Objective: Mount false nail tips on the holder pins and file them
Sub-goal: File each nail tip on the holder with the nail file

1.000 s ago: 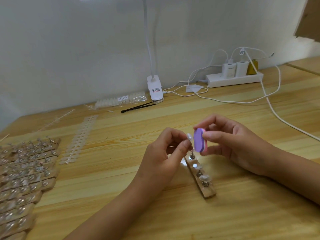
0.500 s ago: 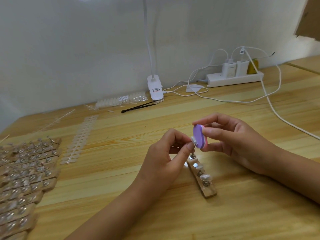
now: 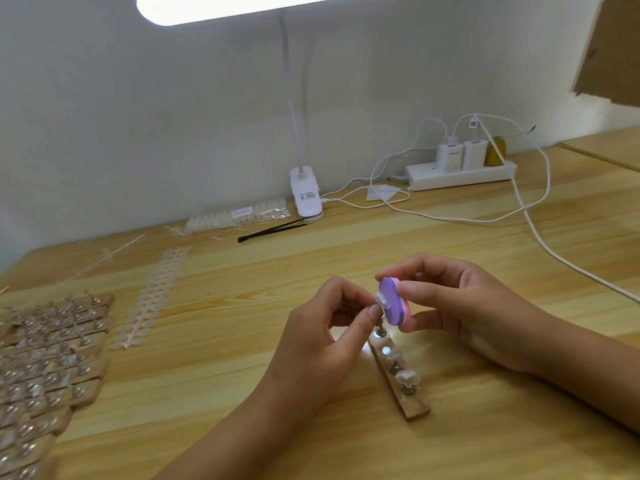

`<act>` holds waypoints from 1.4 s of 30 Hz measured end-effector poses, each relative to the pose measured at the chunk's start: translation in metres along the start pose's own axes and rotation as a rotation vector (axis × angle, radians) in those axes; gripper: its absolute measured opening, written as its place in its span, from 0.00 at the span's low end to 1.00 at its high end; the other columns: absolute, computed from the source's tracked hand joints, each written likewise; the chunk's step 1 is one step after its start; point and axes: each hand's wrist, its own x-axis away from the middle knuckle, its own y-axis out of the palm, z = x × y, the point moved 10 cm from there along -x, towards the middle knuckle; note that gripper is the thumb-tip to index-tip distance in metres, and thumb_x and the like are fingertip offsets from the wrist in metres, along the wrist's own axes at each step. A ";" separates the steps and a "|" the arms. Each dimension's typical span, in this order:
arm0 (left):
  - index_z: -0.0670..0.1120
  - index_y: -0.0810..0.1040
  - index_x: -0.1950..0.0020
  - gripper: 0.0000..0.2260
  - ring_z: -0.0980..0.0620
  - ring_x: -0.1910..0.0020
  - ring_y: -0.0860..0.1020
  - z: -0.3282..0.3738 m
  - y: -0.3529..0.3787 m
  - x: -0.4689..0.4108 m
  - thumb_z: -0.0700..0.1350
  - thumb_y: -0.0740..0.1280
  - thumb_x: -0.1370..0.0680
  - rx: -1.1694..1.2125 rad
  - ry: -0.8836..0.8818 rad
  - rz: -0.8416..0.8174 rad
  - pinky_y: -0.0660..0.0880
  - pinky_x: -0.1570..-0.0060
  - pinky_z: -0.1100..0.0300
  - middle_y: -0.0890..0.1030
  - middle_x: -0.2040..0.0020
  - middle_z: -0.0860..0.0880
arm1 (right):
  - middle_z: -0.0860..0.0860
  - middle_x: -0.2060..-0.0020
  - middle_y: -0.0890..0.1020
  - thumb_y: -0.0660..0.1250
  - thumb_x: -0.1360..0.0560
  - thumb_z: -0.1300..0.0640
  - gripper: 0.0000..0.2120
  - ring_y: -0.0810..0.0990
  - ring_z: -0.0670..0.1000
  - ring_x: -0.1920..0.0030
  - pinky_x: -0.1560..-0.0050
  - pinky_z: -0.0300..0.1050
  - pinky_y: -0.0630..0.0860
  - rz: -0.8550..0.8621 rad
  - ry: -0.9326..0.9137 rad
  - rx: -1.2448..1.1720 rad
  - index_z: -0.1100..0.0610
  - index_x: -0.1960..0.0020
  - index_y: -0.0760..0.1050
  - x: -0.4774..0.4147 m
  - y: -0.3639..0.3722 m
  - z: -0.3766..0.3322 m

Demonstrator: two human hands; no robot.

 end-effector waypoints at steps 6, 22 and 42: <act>0.50 0.78 0.52 0.03 0.52 0.55 0.82 0.006 0.000 0.002 0.42 0.69 0.23 -0.101 0.061 0.021 0.79 0.54 0.58 0.83 0.56 0.55 | 0.52 0.55 0.84 0.75 0.30 0.53 0.12 0.84 0.48 0.54 0.57 0.40 0.80 0.030 0.013 0.007 0.55 0.47 0.83 -0.001 -0.004 0.000; 0.54 0.78 0.52 0.04 0.54 0.54 0.82 0.003 -0.003 0.003 0.45 0.69 0.23 -0.059 0.052 0.041 0.78 0.52 0.63 0.83 0.56 0.58 | 0.50 0.61 0.82 0.77 0.34 0.54 0.10 0.83 0.47 0.59 0.59 0.40 0.81 0.135 0.007 -0.038 0.53 0.53 0.83 -0.001 -0.013 -0.004; 0.54 0.81 0.52 0.03 0.55 0.58 0.84 -0.004 -0.007 0.002 0.46 0.70 0.24 0.118 -0.037 0.068 0.77 0.57 0.66 0.85 0.59 0.52 | 0.51 0.62 0.81 0.78 0.32 0.56 0.06 0.82 0.45 0.62 0.59 0.36 0.79 0.182 -0.017 -0.130 0.53 0.55 0.84 -0.001 -0.017 -0.007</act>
